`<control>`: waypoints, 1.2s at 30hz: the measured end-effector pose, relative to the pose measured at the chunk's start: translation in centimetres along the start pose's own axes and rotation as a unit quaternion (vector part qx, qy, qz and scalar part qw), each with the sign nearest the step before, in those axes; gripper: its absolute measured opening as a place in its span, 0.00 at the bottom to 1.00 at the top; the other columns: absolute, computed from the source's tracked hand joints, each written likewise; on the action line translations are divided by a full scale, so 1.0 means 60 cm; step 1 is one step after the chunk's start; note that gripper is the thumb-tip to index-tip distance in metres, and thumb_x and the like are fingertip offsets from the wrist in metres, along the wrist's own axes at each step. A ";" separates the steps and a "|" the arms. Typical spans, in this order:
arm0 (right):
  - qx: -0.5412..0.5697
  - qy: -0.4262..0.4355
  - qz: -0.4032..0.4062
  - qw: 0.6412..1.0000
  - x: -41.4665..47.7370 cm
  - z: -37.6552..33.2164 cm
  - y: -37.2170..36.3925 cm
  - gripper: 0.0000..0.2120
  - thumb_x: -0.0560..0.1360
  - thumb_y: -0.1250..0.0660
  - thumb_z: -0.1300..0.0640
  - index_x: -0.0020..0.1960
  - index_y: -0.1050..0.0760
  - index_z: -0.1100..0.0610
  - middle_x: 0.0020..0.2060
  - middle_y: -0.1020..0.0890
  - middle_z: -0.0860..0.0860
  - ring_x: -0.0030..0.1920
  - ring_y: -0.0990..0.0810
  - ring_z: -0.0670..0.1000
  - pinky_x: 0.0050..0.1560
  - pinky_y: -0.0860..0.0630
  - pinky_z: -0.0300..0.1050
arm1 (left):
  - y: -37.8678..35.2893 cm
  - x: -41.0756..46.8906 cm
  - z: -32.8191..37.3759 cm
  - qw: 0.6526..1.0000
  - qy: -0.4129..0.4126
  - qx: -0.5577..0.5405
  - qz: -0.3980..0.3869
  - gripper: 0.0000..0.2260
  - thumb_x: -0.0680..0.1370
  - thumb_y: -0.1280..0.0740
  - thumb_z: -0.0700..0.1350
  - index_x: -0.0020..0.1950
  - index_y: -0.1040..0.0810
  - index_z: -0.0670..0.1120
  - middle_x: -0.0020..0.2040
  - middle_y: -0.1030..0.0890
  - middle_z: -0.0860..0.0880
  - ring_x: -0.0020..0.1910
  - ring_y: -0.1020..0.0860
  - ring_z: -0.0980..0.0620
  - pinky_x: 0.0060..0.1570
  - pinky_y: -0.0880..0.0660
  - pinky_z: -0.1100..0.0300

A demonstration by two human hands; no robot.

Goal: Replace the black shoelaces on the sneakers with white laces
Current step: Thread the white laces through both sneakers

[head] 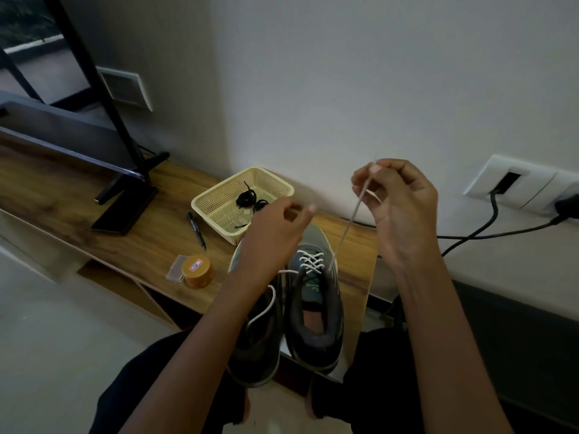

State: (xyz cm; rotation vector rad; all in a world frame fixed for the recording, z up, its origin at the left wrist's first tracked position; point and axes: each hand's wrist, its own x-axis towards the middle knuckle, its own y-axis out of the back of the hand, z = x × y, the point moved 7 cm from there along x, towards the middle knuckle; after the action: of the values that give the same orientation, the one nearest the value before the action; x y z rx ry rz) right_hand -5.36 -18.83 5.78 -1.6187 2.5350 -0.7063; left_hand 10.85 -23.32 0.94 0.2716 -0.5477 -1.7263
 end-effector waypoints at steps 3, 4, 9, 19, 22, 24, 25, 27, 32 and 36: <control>0.022 0.000 0.045 0.999 0.002 -0.001 0.026 0.08 0.73 0.37 0.71 0.40 0.24 0.60 0.34 0.22 0.53 0.36 0.22 0.49 0.43 0.24 0.44 | -0.027 -0.026 -0.072 0.958 0.081 0.264 -0.084 0.13 0.75 0.35 0.59 0.47 0.20 0.52 0.49 0.20 0.52 0.52 0.23 0.51 0.56 0.28 0.53; -0.006 0.000 0.046 0.999 0.001 0.001 0.030 0.08 0.73 0.37 0.71 0.40 0.23 0.61 0.34 0.22 0.53 0.35 0.22 0.48 0.41 0.24 0.41 | -0.034 -0.038 -0.086 0.939 0.084 0.318 -0.097 0.14 0.74 0.35 0.61 0.47 0.19 0.52 0.52 0.21 0.52 0.57 0.26 0.49 0.60 0.32 0.50; -0.225 -0.024 0.005 0.974 -0.017 0.049 0.036 0.10 0.70 0.34 0.71 0.38 0.21 0.58 0.31 0.21 0.51 0.32 0.25 0.43 0.36 0.27 0.31 | -0.053 -0.052 -0.111 0.923 0.062 0.369 -0.089 0.13 0.71 0.31 0.60 0.46 0.18 0.52 0.63 0.27 0.55 0.68 0.37 0.48 0.68 0.45 0.44; -0.600 -0.051 -0.206 0.771 -0.069 0.190 0.027 0.04 0.74 0.34 0.56 0.44 0.21 0.50 0.44 0.19 0.46 0.52 0.25 0.49 0.56 0.37 0.46 | -0.044 -0.037 -0.159 0.972 0.127 0.188 -0.057 0.09 0.69 0.25 0.50 0.32 0.23 0.58 0.66 0.28 0.56 0.71 0.39 0.49 0.69 0.45 0.41; -0.639 -0.008 -0.217 0.738 -0.075 0.192 0.015 0.05 0.75 0.37 0.56 0.48 0.22 0.52 0.48 0.20 0.48 0.55 0.29 0.50 0.50 0.44 0.44 | -0.044 -0.035 -0.167 0.976 0.143 0.152 -0.060 0.09 0.68 0.25 0.48 0.31 0.22 0.57 0.65 0.26 0.56 0.70 0.37 0.49 0.68 0.42 0.41; -0.658 0.011 -0.223 0.719 -0.079 0.195 0.008 0.06 0.76 0.38 0.56 0.48 0.22 0.53 0.49 0.20 0.48 0.55 0.30 0.50 0.51 0.42 0.46 | -0.047 -0.033 -0.172 0.976 0.148 0.142 -0.073 0.07 0.69 0.25 0.47 0.32 0.20 0.54 0.65 0.26 0.55 0.70 0.36 0.49 0.68 0.41 0.42; -0.667 0.017 -0.228 0.709 -0.082 0.199 0.005 0.07 0.76 0.38 0.56 0.49 0.22 0.53 0.50 0.21 0.48 0.56 0.30 0.51 0.53 0.41 0.47 | -0.047 -0.031 -0.176 0.976 0.152 0.136 -0.081 0.07 0.69 0.26 0.46 0.32 0.20 0.54 0.65 0.25 0.55 0.70 0.35 0.49 0.69 0.41 0.43; -0.682 0.036 -0.232 0.693 -0.086 0.205 -0.004 0.08 0.77 0.39 0.55 0.49 0.22 0.54 0.51 0.21 0.49 0.57 0.31 0.51 0.55 0.41 0.49 | -0.048 -0.029 -0.182 0.975 0.159 0.123 -0.093 0.11 0.69 0.25 0.47 0.28 0.21 0.57 0.66 0.26 0.55 0.69 0.35 0.48 0.68 0.41 0.42; -0.689 0.075 -0.208 0.690 -0.085 0.208 -0.021 0.09 0.78 0.42 0.56 0.49 0.23 0.55 0.50 0.21 0.49 0.54 0.31 0.51 0.51 0.44 0.47 | -0.048 -0.027 -0.185 0.975 0.166 0.104 -0.101 0.14 0.70 0.26 0.45 0.26 0.21 0.59 0.67 0.26 0.53 0.69 0.33 0.50 0.70 0.42 0.44; -0.678 0.077 -0.199 0.704 -0.085 0.210 -0.021 0.09 0.77 0.41 0.56 0.48 0.23 0.55 0.49 0.21 0.49 0.54 0.31 0.51 0.50 0.43 0.47 | -0.047 -0.024 -0.187 0.975 0.161 0.106 -0.106 0.02 0.72 0.28 0.43 0.43 0.16 0.49 0.68 0.27 0.51 0.69 0.34 0.52 0.71 0.44 0.48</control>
State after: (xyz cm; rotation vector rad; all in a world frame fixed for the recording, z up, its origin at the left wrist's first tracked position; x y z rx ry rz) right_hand 1.55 -19.21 -5.96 -2.4147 2.8578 1.5864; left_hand 13.99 -23.86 -10.25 0.7723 -0.4747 -1.7808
